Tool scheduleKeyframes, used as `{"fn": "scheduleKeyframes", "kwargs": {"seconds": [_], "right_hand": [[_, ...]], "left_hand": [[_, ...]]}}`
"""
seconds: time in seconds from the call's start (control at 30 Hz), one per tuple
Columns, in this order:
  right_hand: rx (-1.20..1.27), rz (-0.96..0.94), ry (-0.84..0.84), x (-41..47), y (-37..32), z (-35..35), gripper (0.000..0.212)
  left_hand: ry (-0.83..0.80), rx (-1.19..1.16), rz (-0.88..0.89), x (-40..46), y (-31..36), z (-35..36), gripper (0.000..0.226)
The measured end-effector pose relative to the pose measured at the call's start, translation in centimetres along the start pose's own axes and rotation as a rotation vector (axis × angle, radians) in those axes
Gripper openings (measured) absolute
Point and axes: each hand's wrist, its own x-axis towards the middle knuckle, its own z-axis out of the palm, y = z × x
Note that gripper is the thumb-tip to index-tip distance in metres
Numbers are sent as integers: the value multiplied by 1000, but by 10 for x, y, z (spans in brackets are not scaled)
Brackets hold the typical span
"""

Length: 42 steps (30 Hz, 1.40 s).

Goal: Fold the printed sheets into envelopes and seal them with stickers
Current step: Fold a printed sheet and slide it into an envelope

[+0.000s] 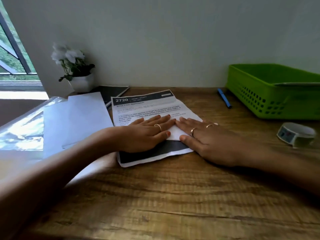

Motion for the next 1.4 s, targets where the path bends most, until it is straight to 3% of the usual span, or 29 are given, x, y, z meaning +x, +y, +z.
{"fn": "scheduleKeyframes", "kwargs": {"seconds": [0.47, 0.73, 0.9, 1.0, 1.13, 1.4], "right_hand": [[11, 28, -113, -4, 3, -8, 53], [29, 204, -85, -19, 8, -13, 55], [97, 220, -163, -19, 7, -16, 58], [134, 219, -83, -19, 7, -17, 60], [5, 231, 136, -15, -1, -14, 48], [-244, 358, 127, -24, -20, -25, 58]], "left_hand": [[-105, 6, -112, -2, 1, -9, 52], [-40, 22, -161, 3, 4, -11, 60], [-76, 24, -171, -2, 7, -13, 61], [-46, 11, -174, -4, 8, -11, 63], [-41, 14, -185, -5, 6, -7, 62], [-115, -6, -171, 0, 2, -11, 63]]}}
